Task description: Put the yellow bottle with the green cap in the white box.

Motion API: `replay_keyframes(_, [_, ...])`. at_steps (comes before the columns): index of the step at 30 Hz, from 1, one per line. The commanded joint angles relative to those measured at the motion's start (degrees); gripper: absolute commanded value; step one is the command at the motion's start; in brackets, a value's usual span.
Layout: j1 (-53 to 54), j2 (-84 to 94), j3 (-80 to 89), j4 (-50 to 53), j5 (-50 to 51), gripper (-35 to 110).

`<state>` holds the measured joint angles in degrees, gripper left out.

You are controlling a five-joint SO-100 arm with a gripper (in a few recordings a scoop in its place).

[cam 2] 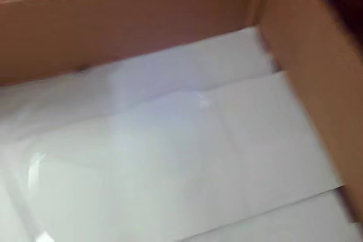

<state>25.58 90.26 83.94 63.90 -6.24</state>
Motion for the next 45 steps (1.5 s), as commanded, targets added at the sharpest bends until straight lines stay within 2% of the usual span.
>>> replay_keyframes(1, [-1.0,7.9,2.5,-0.1,-0.2,0])
replay_keyframes(14, [-14.3,34.1,30.1,-8.0,0.1,0])
replay_keyframes(30, [-24.6,63.3,65.6,-14.3,-0.9,0])
replay_keyframes(33, [-23.8,64.3,71.4,-19.0,-2.9,0])
replay_keyframes(40, [-23.3,68.2,88.1,-37.5,-7.4,0])
replay_keyframes(45, [-23.4,71.9,92.6,-39.1,-8.0,0])
